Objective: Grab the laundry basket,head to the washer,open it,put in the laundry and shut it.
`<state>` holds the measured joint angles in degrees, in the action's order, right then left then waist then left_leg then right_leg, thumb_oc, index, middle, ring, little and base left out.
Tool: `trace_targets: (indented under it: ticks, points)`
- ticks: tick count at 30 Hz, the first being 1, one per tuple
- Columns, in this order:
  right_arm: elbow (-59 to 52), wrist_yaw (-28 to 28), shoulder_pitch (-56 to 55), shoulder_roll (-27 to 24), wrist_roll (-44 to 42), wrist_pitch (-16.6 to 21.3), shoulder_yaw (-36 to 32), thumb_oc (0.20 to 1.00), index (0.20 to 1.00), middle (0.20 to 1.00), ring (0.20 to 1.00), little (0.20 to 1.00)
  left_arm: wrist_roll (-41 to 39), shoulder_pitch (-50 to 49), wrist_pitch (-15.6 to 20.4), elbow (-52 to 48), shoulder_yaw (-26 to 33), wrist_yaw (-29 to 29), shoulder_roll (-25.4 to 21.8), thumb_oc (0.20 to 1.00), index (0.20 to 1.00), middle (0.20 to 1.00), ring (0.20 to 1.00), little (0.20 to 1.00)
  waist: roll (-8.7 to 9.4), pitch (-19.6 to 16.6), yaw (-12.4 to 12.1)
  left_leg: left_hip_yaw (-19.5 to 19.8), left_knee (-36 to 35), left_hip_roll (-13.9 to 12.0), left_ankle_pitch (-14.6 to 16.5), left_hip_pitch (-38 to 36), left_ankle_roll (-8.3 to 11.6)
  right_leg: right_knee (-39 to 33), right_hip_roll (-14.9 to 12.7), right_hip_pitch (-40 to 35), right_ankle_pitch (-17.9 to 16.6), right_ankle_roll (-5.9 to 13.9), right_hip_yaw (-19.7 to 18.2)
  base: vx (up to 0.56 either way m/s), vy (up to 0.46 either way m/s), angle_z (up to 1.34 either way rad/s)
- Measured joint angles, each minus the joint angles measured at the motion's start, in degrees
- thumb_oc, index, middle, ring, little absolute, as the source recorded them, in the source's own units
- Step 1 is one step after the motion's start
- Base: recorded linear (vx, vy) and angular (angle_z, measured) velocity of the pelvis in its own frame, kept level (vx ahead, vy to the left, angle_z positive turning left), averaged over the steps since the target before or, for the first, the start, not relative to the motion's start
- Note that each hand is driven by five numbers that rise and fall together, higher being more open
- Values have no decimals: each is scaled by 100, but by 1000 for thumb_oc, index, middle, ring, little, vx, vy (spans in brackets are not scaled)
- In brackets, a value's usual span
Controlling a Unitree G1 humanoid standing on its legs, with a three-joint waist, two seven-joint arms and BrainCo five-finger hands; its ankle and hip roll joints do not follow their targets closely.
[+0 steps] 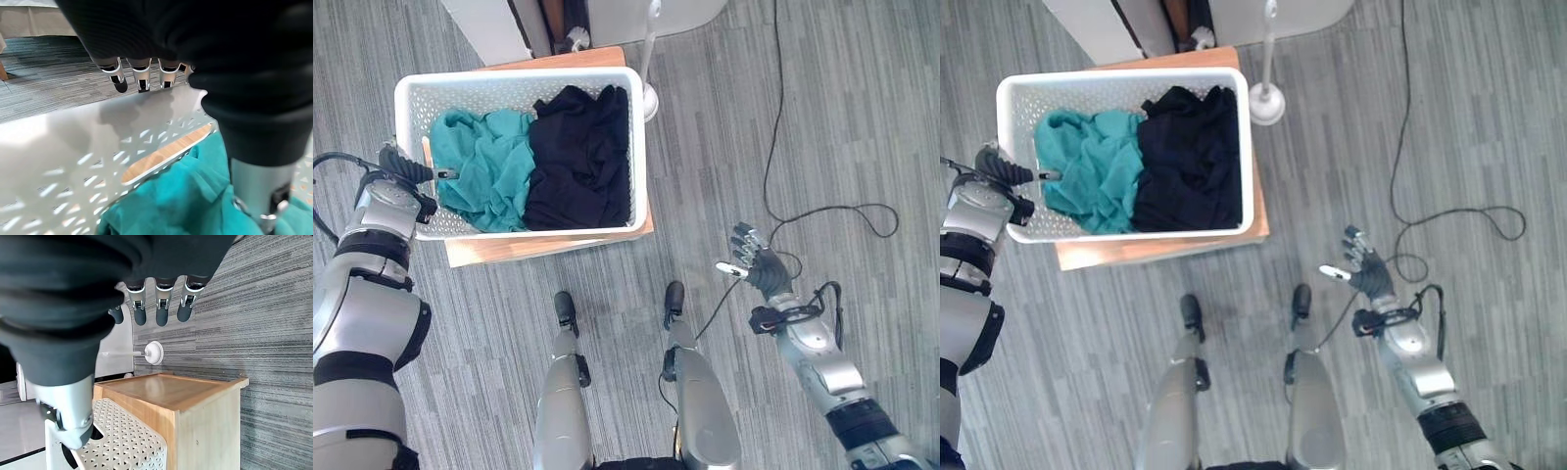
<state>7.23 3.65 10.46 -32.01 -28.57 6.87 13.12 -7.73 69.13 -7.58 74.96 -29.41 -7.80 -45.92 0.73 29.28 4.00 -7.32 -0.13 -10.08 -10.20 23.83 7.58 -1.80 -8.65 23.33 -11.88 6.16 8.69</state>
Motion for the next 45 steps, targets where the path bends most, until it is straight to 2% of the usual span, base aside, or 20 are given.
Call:
trace_targets:
  ticks: [5,8,14,20,22,24,28,32,35,45]
  points:
    - [-1237,166,219,-87,-24,42,-158,1000,1000,1000,1000,1000,110,-10,-19,91,42,-96,31,1000,1000,1000,1000,1000,1,0,3,-24,19,-28,1,3,1,0,26,17,-6,-9,-26,-2,4,-1]
    - [-1260,407,628,-108,27,135,-280,1000,1000,1000,1000,1000,108,-9,-21,209,109,-168,115,1000,1000,1000,1000,1000,1,-1,-12,-35,27,-28,1,14,1,4,25,33,-10,-14,-36,0,0,0]
    - [-996,764,1331,-126,376,127,-170,1000,1000,1000,1000,1000,94,-8,-16,246,110,-318,242,1000,1000,1000,1000,1000,1,-1,-30,-37,41,-28,1,24,1,69,22,68,-8,-17,-41,0,0,0]
    - [-539,876,1335,-122,589,11,-10,1000,1000,1000,1000,1000,87,-8,-16,238,130,-330,321,1000,1000,1000,1000,1000,-7,-5,-68,-32,48,-19,2,24,0,73,13,66,-7,-17,-40,0,0,0]
    - [-250,951,1348,-121,850,-118,-6,1000,1000,1000,1000,1000,82,-14,-18,233,144,-336,388,1000,1000,1000,1000,1000,-8,-5,-124,-33,51,-13,2,29,-1,73,2,67,-6,-17,-41,6,16,1]
    - [132,1194,1497,-50,1295,-419,-11,1000,1000,1000,1000,1000,-68,-29,-37,201,168,-352,472,1000,1000,1000,1000,1000,-13,-8,-165,-20,63,8,5,50,-7,73,-32,74,14,-12,-39,14,41,4]
    - [366,1444,1805,162,1632,-736,-3,1000,1000,1000,1000,1000,-142,-116,-59,24,236,-531,684,1000,1000,1000,1000,1000,-144,-79,-184,29,121,64,25,183,-37,73,-80,140,17,4,-12,8,28,8]
    - [967,1739,2494,529,1708,-927,301,1000,1000,1000,1000,1000,-367,-156,-50,-103,217,-638,882,1000,1000,1000,1000,1000,-211,-117,-283,26,195,108,55,244,-76,79,-124,169,5,22,-15,3,33,1]
    - [991,1755,2650,682,1678,-944,496,1000,1000,1000,1000,1000,-371,-162,-14,-189,165,-675,975,1000,1000,1000,1000,1000,-216,-119,-355,45,211,128,63,253,-89,96,-144,165,10,21,-7,6,45,4]
    - [1015,1762,2708,694,1350,-944,624,1000,1000,1000,1000,1000,-593,-184,-7,-192,114,-699,1046,1000,1000,1000,1000,1000,-216,-120,-347,79,554,158,199,411,-145,250,-198,221,61,10,-16,2,14,1]
